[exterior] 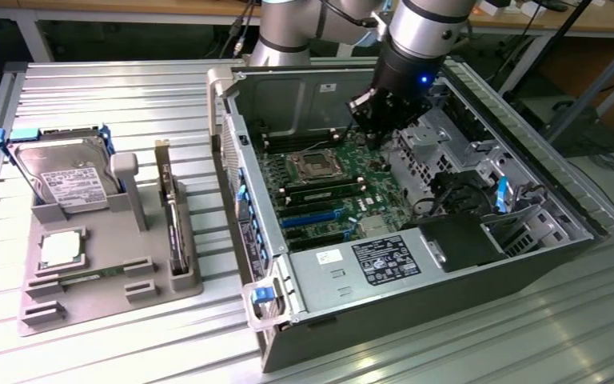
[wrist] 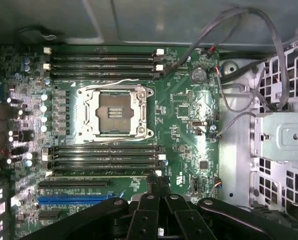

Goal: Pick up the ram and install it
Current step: 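Press down the ram until it locks into place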

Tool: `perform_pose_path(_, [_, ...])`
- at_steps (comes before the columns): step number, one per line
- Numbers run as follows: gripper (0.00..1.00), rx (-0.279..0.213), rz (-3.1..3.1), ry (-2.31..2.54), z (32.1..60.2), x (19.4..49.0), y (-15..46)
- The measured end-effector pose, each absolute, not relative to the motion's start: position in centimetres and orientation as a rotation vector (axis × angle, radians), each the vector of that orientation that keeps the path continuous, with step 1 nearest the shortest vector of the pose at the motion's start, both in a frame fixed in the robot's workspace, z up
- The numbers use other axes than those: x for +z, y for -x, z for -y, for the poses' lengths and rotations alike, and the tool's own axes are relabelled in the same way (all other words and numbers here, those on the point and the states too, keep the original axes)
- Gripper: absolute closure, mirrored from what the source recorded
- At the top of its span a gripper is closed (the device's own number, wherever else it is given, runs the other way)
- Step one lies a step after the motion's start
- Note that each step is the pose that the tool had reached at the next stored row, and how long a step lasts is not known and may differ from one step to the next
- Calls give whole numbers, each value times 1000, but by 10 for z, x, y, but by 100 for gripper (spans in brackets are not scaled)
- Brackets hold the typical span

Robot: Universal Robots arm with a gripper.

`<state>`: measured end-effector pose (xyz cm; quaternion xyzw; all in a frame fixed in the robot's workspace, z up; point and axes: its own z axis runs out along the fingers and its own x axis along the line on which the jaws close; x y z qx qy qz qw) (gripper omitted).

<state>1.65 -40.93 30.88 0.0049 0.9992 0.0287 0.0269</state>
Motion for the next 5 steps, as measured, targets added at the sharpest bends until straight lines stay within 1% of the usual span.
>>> perform_pose_path(5, [90, 89, -3086, -18, 409, 309, -17])
